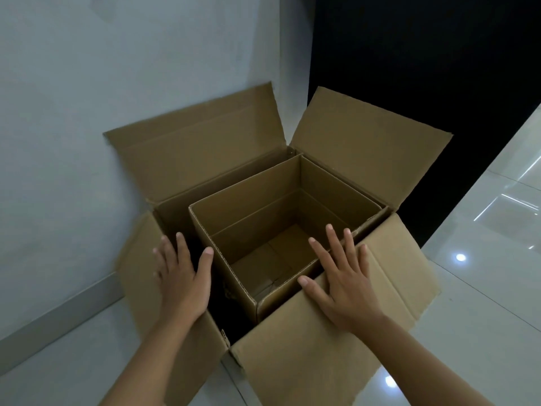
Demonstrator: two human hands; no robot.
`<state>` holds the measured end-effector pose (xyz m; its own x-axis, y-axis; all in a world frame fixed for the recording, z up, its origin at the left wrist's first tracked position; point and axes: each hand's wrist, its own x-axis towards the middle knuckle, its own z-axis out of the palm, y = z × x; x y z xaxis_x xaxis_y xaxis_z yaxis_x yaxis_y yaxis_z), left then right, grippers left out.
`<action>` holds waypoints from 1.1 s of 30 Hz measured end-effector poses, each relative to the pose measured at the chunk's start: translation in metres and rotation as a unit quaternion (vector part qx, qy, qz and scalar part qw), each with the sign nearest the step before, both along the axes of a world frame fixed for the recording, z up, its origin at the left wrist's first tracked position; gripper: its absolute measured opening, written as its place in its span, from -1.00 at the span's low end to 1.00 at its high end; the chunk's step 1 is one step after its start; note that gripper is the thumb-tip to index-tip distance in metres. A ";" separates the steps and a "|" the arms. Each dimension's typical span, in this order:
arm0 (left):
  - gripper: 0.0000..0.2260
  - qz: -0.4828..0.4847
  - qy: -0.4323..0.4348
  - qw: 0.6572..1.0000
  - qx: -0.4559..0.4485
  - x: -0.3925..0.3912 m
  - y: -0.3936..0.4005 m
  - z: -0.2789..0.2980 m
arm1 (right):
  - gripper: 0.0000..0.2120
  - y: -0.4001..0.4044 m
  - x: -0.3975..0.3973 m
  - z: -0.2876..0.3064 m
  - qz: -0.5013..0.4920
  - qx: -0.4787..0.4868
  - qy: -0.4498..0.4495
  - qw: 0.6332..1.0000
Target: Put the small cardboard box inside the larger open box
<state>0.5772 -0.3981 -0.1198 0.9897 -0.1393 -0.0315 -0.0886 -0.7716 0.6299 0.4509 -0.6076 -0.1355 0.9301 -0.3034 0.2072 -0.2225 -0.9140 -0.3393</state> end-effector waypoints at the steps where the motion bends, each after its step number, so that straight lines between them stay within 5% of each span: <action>1: -0.43 0.002 -0.003 1.000 -0.012 0.001 -0.002 0.000 | -0.32 -0.002 0.002 0.000 0.000 0.002 -0.001 1.000; 19: -0.43 0.001 -0.009 0.999 -0.041 0.034 -0.057 -0.004 | -0.25 -0.068 0.047 0.006 0.036 0.013 0.040 0.998; 33: -0.37 -0.012 0.024 0.998 0.060 0.018 -0.054 0.051 | -0.19 -0.075 0.043 0.051 0.039 0.031 0.111 0.993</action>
